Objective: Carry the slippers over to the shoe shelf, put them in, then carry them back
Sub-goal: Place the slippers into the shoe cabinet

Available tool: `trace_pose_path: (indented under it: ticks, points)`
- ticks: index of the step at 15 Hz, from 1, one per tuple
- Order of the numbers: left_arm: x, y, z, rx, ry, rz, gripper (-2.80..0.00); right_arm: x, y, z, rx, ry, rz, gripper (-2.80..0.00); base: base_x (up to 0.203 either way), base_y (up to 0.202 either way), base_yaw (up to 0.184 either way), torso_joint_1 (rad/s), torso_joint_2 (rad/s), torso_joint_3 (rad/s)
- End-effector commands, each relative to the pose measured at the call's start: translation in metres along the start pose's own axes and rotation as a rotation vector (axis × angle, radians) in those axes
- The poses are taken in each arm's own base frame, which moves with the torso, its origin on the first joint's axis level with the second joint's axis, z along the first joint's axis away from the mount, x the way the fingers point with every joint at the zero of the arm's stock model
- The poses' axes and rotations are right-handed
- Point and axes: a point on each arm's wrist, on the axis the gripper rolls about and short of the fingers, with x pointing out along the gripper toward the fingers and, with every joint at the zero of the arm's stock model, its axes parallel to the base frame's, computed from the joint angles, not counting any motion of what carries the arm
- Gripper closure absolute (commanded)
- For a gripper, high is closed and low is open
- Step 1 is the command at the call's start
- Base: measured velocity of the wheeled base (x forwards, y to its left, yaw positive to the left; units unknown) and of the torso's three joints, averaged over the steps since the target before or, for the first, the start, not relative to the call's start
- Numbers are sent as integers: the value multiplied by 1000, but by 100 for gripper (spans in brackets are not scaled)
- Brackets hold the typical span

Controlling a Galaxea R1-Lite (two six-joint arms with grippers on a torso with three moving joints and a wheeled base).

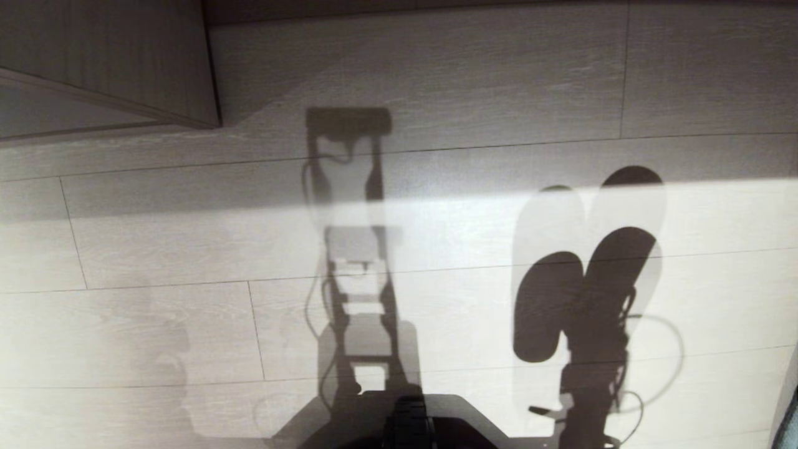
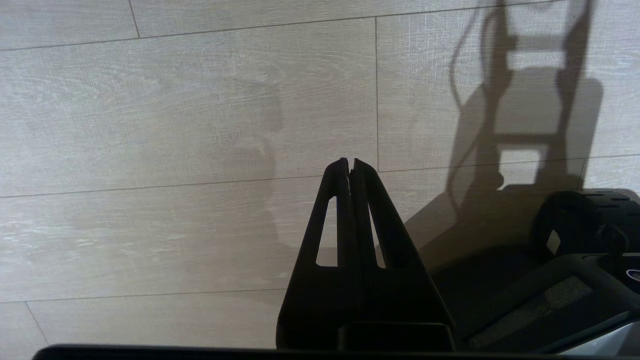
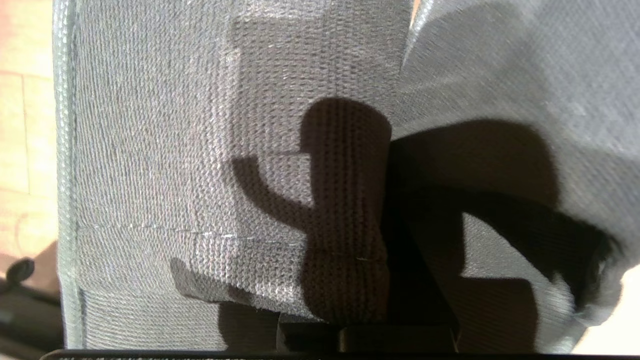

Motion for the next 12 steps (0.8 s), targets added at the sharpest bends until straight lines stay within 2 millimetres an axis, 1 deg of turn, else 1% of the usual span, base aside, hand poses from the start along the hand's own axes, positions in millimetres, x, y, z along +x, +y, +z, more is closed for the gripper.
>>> trace_pose_path:
  ticks: [1, 8, 11, 12]
  points:
    - [0, 0, 0, 0, -2, 0, 0, -9, 2, -3, -7, -34, -4, 0, 0, 0, 0, 0, 0, 0]
    - [0, 0, 0, 0, -2, 0, 0, -24, 6, -20, -8, 15, -30, 0, 0, 0, 0, 0, 0, 0]
    - [0, 0, 0, 0, -1, 0, 0, -35, 9, -32, -13, 28, -44, 0, 0, 0, 0, 0, 0, 0]
    - [0, 0, 0, 0, -1, 0, 0, -36, 8, -34, -12, 43, -66, 0, 0, 0, 0, 0, 0, 0]
